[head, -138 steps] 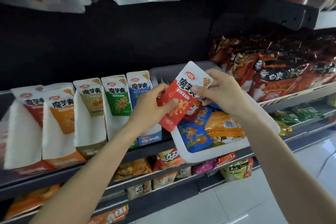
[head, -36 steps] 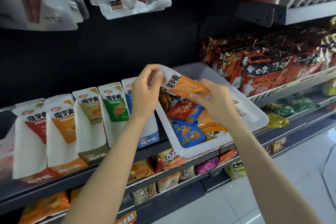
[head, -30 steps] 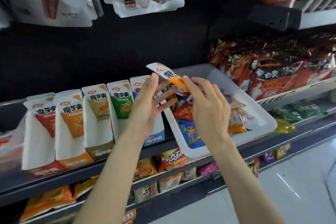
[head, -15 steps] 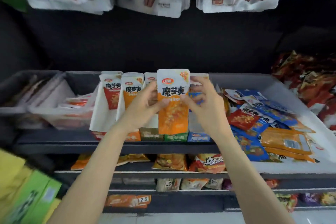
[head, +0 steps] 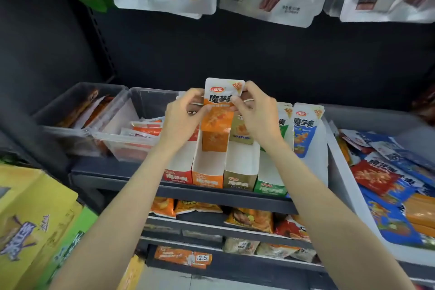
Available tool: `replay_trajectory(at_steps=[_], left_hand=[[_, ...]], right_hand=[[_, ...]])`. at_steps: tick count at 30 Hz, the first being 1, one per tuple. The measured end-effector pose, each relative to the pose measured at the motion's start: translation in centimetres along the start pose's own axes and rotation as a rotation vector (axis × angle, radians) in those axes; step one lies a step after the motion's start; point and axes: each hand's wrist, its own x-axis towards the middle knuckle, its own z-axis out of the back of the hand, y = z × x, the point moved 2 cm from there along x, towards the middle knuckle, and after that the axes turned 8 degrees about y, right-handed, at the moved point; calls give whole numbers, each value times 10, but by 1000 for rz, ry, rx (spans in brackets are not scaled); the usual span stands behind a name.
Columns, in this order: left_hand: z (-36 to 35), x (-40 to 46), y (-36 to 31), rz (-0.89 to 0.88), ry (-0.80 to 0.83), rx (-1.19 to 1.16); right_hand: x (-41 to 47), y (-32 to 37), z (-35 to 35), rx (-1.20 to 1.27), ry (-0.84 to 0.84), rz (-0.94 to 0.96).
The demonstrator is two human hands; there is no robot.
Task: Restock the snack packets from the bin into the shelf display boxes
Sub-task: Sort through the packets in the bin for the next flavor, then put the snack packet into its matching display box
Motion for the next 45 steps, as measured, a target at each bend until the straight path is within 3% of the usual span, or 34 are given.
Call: replay_trajectory(at_steps=[6,10,15,19,21,24,26,28,32,35,39,43,45], left_hand=[[2,6,12,37,-7,71],[-5,5,22,59,-77,172],[-14,6,34,4,-134,431],[-23,2,33,-19,-135,481],[-26,-6,20,-85,-179,464],[-42,-24,-21,-339,-195,433],[-62,-32,-51,-486,-107,383],[-86,-37,-79,-547,89,243],[-146,-38,-128,-442,553,-59],[-190,-34,-155,-406,748,-107],[-239,-29,-172,-463,855,162],[-278,-22,-172,-412,1011,566],[-288,-19,-170,-373,1052,660]], right_hand=[[9,2,-11,-189,-3,46],[14,-21,-28,-355,41,-44],[17,-31,-32,-339,4,-140],[6,-25,-24,-283,-49,-118],[-15,-17,-8,-224,-86,-74],[-61,-3,34,-270,-108,18],[-94,-1,69,-353,-59,-5],[-124,-5,108,-403,-11,-101],[-169,-32,183,-474,0,-304],[-188,-61,221,-606,82,-424],[-205,-95,243,-857,334,-588],[-210,-105,249,-859,381,-590],[-209,-106,251,-841,386,-583]])
